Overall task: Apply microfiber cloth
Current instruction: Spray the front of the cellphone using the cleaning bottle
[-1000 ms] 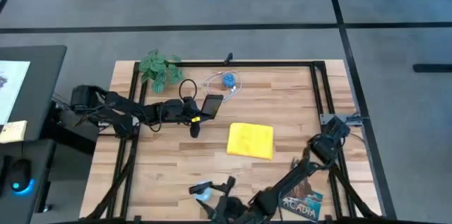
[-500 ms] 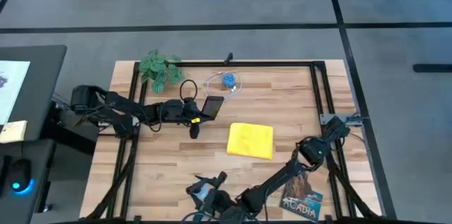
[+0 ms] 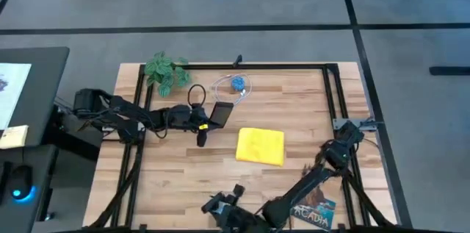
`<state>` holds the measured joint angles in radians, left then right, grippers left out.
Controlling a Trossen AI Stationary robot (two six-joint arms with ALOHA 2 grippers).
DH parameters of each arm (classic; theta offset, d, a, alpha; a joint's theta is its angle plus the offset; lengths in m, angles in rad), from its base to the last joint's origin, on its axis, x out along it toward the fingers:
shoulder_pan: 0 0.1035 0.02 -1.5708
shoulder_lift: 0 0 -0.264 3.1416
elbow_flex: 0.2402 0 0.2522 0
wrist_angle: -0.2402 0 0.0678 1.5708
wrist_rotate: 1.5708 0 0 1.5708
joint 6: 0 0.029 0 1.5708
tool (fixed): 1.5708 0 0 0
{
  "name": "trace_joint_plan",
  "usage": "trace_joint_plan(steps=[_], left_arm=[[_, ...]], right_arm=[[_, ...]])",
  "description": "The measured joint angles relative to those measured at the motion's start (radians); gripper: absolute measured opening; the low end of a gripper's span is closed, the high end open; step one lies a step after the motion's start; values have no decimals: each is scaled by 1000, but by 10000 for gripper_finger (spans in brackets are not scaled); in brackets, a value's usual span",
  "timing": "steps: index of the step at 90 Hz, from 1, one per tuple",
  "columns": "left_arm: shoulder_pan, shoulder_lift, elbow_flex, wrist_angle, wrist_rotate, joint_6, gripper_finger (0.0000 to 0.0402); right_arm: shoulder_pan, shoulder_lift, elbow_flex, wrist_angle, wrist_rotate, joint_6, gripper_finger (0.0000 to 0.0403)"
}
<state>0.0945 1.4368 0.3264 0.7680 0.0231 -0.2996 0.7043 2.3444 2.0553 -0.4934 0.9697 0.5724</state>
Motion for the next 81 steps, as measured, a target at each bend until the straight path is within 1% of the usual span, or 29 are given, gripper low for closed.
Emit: trace_joint_plan(steps=[5,10,15,21,27,33,39,45,53,59,68,76,81], left_arm=[[-11,0,0,13,0,-3,14],[-19,0,0,32,0,-9,14],[-25,0,0,49,-1,-15,14],[-29,0,1,61,-2,-16,14],[-29,0,3,61,-2,-17,14],[-29,0,3,61,-3,-18,14],[-29,2,3,61,-4,-19,14],[-29,2,3,60,-5,-24,14],[-29,2,3,62,-9,-32,14],[-29,2,3,62,-9,-32,14],[-29,2,3,61,-9,-31,14],[-29,2,3,62,-9,-30,14],[-29,2,3,62,-9,-28,14]], right_arm=[[11,-35,-21,-122,-6,31,143],[19,-75,-56,-200,-16,44,143],[28,-126,-117,-208,-30,46,143],[37,-198,-213,-158,-38,42,143],[38,-272,-336,-28,-78,-6,143],[33,-341,-474,187,-166,-97,143],[13,-402,-604,447,-294,-212,143],[-20,-448,-712,692,-451,-298,143],[-71,-480,-834,917,-628,-382,143],[-110,-483,-913,1027,-726,-440,143],[-170,-488,-1008,1145,-859,-495,143],[-215,-493,-1064,1230,-973,-527,143],[-236,-494,-1091,1248,-1020,-556,143]])
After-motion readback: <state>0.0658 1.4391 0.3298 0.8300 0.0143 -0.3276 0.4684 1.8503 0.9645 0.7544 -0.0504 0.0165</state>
